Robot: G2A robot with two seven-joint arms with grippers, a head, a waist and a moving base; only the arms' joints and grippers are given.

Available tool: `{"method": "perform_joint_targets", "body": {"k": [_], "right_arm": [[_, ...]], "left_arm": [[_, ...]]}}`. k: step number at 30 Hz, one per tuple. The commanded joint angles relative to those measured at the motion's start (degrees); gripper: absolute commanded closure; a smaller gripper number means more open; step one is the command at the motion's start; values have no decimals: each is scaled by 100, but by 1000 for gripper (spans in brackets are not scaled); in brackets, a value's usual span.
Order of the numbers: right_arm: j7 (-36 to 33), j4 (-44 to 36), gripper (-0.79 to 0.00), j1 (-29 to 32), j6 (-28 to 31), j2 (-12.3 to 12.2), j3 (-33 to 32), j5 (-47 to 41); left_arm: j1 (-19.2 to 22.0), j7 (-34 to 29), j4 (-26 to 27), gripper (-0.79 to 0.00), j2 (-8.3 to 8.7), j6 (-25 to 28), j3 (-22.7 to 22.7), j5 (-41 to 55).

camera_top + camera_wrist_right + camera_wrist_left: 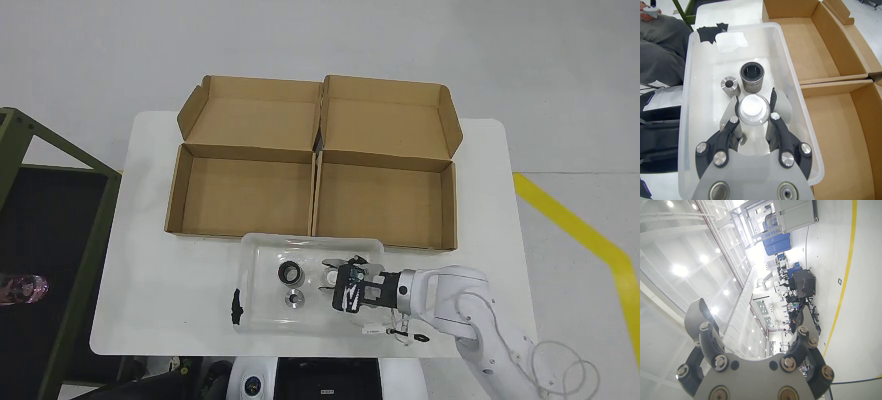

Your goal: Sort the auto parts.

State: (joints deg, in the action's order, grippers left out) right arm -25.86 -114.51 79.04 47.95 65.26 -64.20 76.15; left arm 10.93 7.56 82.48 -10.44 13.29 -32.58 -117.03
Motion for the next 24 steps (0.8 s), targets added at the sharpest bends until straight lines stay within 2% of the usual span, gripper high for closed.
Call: {"method": "perform_joint_targets", "body": {"k": [1, 14, 24], "right_arm": [[108, -57, 0, -13, 15, -9, -23, -30], [1002, -443, 0, -190, 44, -76, -447, -276], [1516, -283, 0, -515, -165, -78, -623, -558]], "left_arm": [[0, 0, 0, -785, 0, 0, 0, 0], [0, 0, 0, -785, 0, 0, 0, 0], [0, 0, 0, -785, 0, 0, 0, 0]]}}
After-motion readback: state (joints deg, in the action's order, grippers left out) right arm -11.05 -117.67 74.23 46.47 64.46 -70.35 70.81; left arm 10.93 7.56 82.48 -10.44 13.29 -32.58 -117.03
